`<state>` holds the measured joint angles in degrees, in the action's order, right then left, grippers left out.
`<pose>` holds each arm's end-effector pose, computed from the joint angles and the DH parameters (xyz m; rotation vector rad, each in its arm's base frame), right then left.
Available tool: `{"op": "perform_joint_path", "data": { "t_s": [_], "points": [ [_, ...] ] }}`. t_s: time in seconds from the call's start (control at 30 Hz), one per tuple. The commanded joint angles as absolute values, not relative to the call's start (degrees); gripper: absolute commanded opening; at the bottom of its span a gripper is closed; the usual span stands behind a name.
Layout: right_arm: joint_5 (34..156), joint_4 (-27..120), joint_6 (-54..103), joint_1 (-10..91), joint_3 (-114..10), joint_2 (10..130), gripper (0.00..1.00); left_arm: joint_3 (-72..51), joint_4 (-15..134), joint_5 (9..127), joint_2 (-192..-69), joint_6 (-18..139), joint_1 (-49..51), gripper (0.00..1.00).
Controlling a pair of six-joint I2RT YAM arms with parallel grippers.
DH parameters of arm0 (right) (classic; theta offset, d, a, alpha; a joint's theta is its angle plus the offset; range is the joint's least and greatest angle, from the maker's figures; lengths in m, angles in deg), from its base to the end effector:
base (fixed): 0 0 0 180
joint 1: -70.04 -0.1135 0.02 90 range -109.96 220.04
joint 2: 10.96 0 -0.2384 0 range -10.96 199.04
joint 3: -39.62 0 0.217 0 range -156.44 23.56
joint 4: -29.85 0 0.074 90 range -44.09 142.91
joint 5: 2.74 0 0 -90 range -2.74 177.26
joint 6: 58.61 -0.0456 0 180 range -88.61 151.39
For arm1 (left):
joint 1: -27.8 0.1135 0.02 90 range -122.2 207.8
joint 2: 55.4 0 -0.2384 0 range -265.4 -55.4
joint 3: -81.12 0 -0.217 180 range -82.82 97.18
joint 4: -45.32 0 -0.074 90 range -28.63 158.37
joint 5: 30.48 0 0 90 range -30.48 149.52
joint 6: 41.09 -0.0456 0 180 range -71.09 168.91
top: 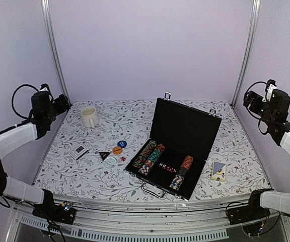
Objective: Pack up texas hold em set
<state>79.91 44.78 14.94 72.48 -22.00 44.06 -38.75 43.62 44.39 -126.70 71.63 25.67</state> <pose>0.2164 -0.0151 0.3165 0.3749 1.6740 0.0713 0.2731 0.0018 0.2779 -0.4978 1.6580 -0.0904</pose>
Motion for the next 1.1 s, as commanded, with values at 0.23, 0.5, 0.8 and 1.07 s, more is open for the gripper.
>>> {"op": "perform_joint_path", "data": {
  "t_s": [0.23, 0.5, 0.8, 1.07],
  "points": [
    [83.91, 70.16, 4.81, 72.70, -32.62, 49.54, 0.99, -12.83, 95.03, 62.71, -145.22, 85.46, 7.76, 0.82],
    [86.73, 60.41, 9.90, 72.67, -22.22, 42.53, 0.99, -13.81, 90.28, 53.15, -155.98, 77.63, -1.17, 0.81],
    [96.37, 59.12, 10.93, 72.59, -22.56, 46.62, 0.99, -7.36, 90.21, 57.92, -166.07, 71.23, -3.65, 0.74],
    [96.03, 59.68, 11.76, 72.55, -23.19, 44.35, 0.99, -7.55, 92.62, 55.33, -167.54, 73.64, -7.38, 0.71]
  ]
}}
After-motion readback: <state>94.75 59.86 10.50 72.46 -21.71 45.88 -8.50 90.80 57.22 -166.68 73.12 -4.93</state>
